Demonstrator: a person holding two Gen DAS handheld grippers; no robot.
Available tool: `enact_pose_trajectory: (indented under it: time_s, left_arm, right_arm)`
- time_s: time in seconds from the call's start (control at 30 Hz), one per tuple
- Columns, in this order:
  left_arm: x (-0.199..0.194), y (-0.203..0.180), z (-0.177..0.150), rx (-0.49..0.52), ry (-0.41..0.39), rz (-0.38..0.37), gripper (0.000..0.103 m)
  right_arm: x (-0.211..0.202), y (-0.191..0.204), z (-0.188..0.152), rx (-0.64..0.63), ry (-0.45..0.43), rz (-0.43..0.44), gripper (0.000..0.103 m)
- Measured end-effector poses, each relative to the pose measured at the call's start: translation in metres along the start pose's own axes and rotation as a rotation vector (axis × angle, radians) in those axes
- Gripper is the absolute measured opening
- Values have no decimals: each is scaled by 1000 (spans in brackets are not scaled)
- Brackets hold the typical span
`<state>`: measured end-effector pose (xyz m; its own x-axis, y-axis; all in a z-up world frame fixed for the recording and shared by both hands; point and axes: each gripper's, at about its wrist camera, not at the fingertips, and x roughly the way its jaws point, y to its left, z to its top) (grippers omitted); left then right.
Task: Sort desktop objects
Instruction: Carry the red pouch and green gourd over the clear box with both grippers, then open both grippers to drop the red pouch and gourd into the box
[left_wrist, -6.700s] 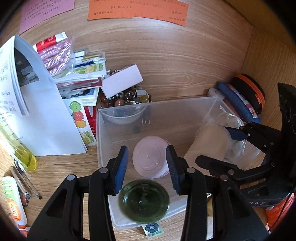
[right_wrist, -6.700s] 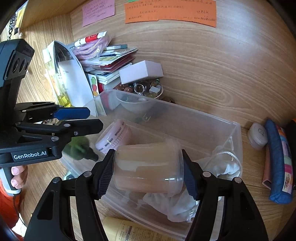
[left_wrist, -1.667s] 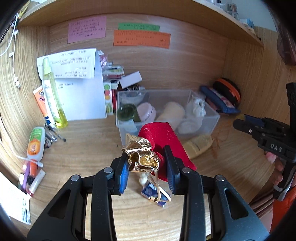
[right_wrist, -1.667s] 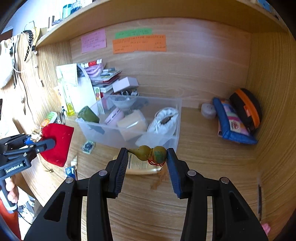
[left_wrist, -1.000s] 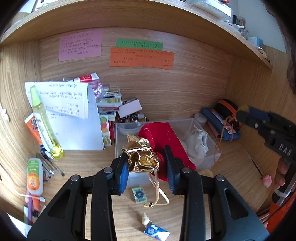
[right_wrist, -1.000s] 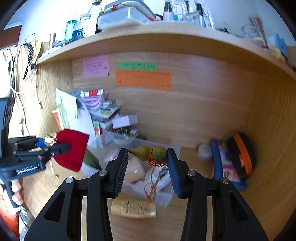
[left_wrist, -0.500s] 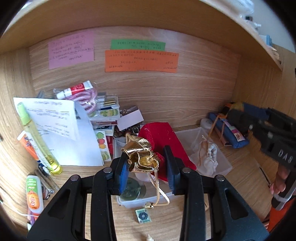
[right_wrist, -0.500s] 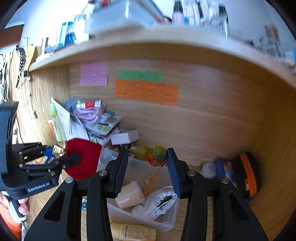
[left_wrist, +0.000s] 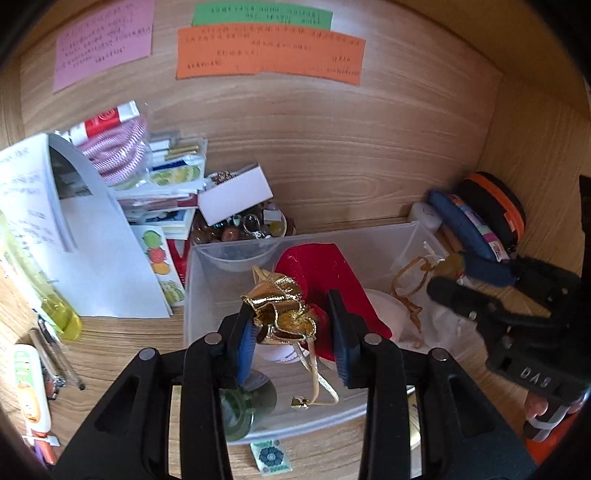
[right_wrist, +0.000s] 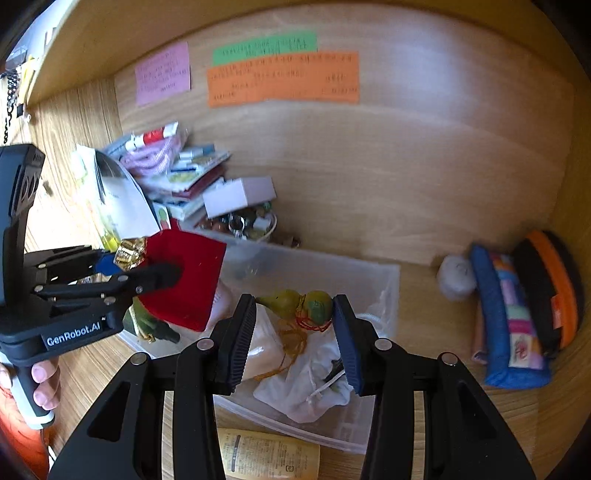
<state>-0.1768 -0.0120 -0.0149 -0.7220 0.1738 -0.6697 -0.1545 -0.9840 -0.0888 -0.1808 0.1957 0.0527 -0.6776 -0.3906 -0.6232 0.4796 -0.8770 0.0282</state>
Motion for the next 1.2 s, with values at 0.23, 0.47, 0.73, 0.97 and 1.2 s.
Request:
enact_pose_trajectory:
  time_s: [0.23,0.47,0.73,0.97,1.2]
  left_arm:
    - [20,-1,-3,11,29,38,35]
    - [26,-2,-6,23,28,41,41]
    - [23,-8,-7,45,14,63,57]
    - [19,-10,-8,50,0,79,63]
    - [1,-10,-5,58,-71,104,81]
  right_arm:
    - [18,3,-11,-13,35,26,39]
    - [29,1,-14,-30,58,15,39]
    - [33,4,-15,-50,57,-12,57]
    - [31,15,-18,-103,38,-49,68]
    - [23,17,-14,-95,21,-27,82]
